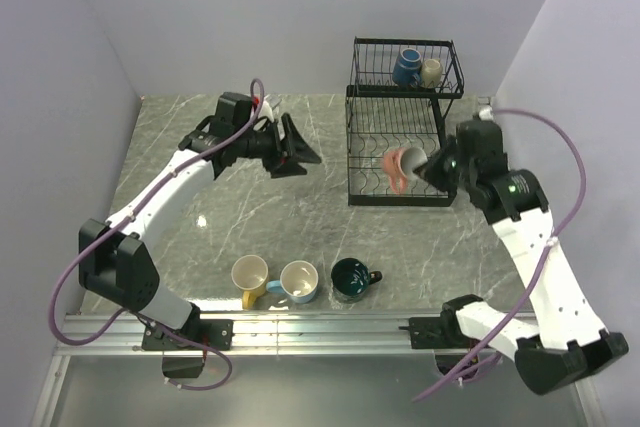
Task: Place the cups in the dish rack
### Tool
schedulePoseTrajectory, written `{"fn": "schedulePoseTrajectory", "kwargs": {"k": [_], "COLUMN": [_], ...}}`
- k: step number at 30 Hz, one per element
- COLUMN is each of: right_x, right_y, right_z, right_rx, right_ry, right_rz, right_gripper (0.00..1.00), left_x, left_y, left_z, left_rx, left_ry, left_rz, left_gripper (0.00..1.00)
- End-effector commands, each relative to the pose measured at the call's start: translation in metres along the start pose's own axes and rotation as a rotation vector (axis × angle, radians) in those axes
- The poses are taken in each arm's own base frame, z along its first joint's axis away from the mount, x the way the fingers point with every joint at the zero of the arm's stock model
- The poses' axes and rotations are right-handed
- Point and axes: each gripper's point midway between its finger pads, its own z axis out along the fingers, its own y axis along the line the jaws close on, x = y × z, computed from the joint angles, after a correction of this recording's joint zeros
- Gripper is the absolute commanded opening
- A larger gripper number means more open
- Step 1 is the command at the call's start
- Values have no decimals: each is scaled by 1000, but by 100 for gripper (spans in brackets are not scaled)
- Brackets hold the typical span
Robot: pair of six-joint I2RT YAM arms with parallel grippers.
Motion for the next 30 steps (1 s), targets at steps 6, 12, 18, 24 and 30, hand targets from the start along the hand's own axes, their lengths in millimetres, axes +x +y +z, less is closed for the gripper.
{"fn": "schedulePoseTrajectory", "kwargs": {"k": [6,12,18,24,30], "right_x": [-40,-42,-47,-60,-67], "right_y": [131,174,193,197,205], "right_z": [-5,-17,-20,-13,0], "right_rx": [-595,-898,-1066,-1086,-1077], "right_ry": [85,183,241,175,145], "right_rz": [30,138,240,306,374], "right_gripper": [0,0,0,0,0], "left_x": [-35,-58,-73,-75,-70], "left_y": [-109,-125,-120,-122,-133], "left_z": [-15,-24,-14,-25,-36], "left_rx": [426,554,558,615,692], "left_ry": [3,-69,-71,-133,-146], "left_rz": [60,36,-15,-67,-35], "left_gripper": [70,70,69,67,60]}}
